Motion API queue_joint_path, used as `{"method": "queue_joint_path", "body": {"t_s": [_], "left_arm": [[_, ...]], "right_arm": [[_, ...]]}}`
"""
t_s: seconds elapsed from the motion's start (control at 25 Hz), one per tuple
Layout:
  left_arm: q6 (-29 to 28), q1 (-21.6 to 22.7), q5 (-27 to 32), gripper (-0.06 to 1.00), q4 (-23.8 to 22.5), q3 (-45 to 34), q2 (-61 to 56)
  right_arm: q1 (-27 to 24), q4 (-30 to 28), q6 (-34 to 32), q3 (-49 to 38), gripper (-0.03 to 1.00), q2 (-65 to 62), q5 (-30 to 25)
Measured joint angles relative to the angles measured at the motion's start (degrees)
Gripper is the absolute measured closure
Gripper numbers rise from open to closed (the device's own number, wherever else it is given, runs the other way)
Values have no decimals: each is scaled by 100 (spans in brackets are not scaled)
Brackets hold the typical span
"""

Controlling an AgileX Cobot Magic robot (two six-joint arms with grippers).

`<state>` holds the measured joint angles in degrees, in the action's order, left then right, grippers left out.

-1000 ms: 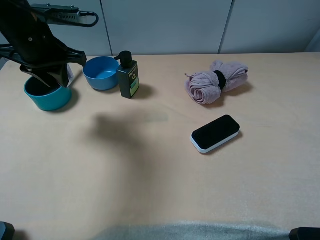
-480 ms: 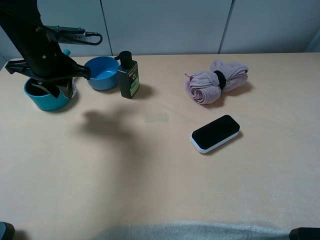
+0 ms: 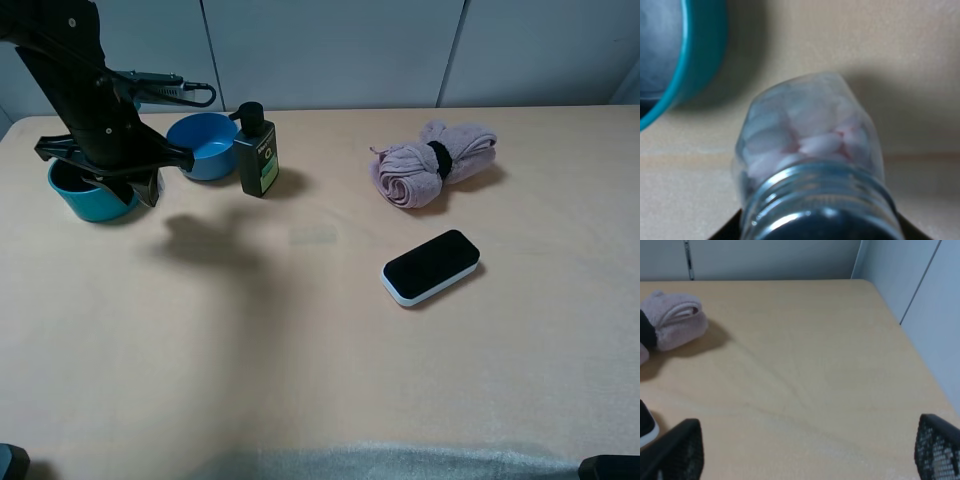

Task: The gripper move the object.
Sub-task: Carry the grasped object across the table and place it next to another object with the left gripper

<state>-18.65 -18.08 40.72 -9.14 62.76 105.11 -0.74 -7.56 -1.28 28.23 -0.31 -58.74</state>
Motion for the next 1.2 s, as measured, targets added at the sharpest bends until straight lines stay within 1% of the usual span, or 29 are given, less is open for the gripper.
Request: {"method": "queue_joint_path", "body": {"t_s": [0.24,0.6,1.2], "left_arm": [[0,0,-225,56,5,0,52],[5,0,-269,56,6,0,326],[5,0,-554,56,12,0,628]], "right_arm": [[0,0,0,0,33,0,0],[0,0,0,0,33,0,0],[0,0,0,0,33,0,0]]}}
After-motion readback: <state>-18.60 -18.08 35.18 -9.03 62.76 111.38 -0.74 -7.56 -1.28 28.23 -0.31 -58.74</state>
